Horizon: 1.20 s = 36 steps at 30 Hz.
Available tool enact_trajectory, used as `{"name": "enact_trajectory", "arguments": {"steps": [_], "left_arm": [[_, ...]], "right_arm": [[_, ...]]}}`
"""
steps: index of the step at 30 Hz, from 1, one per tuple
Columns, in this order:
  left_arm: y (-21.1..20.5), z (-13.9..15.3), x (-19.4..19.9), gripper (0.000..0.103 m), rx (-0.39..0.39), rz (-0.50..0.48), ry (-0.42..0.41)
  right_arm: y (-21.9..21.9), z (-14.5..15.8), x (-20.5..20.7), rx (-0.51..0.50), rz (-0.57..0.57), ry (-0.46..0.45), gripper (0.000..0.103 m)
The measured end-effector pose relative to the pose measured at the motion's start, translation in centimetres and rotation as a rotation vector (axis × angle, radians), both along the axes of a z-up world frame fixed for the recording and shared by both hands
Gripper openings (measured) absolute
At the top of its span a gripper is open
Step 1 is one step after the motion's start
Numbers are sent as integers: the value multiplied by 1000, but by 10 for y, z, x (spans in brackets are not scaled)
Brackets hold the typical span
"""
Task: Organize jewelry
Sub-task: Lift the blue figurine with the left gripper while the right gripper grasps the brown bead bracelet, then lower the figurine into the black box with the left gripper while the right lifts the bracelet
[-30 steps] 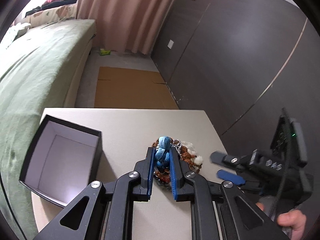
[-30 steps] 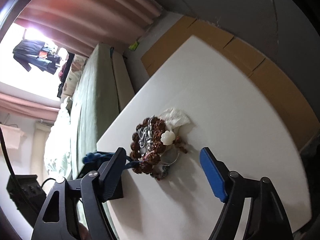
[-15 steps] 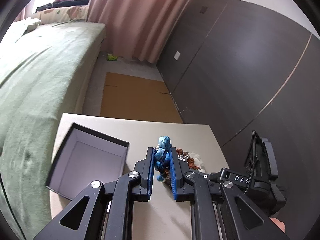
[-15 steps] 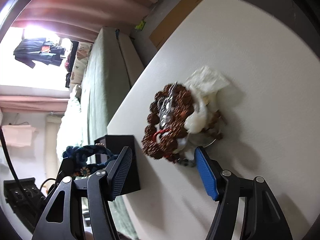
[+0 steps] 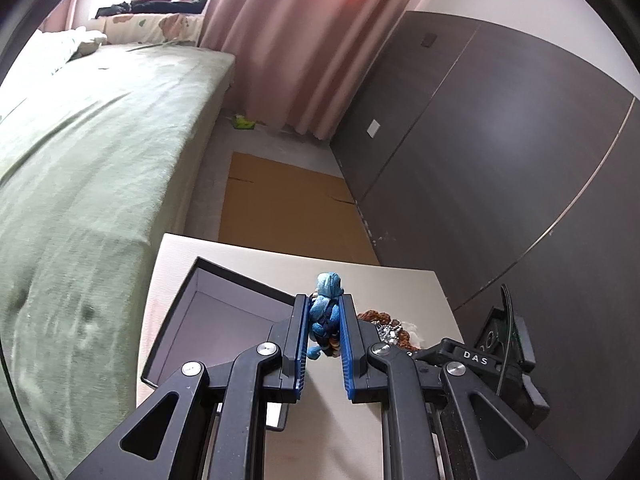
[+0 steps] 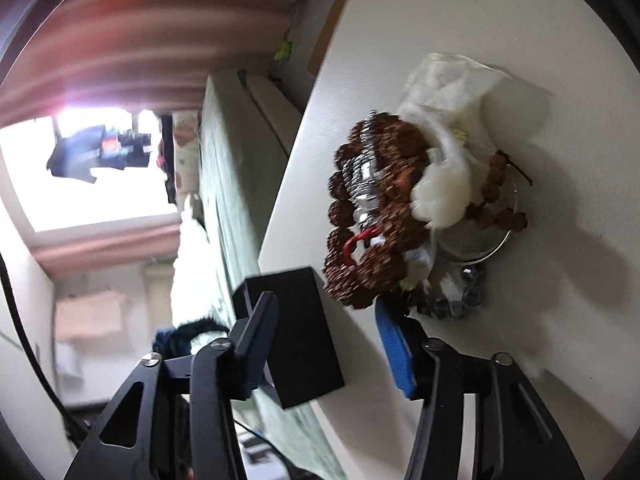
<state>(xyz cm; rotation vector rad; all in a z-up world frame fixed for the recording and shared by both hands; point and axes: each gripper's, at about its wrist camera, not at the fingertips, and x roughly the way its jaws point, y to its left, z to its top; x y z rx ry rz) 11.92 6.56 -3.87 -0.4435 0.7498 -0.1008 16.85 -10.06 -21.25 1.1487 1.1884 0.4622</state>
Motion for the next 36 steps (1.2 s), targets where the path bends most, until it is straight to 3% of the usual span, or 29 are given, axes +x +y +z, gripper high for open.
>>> {"name": "enact_trajectory", "arguments": {"steps": [3, 5, 7, 17, 24, 36], "left_arm": [[2, -1, 1, 15, 4, 3, 5], [2, -1, -1, 15, 13, 6, 8], [4, -1, -3, 15, 15, 8, 9], [9, 4, -9, 15, 19, 19, -1], [6, 2, -7, 15, 21, 16, 2], [16, 7, -7, 15, 11, 36, -9]], "right_arm": [[-6, -8, -4, 12, -56, 32, 27], [-10, -13, -7, 20, -82, 60, 22], [-15, -14, -11, 26, -99, 71, 21], [-54, 18, -41, -142, -122, 49, 21], [-63, 61, -44, -198, -118, -93, 20], [-67, 102, -42, -106, -76, -342, 20]]}}
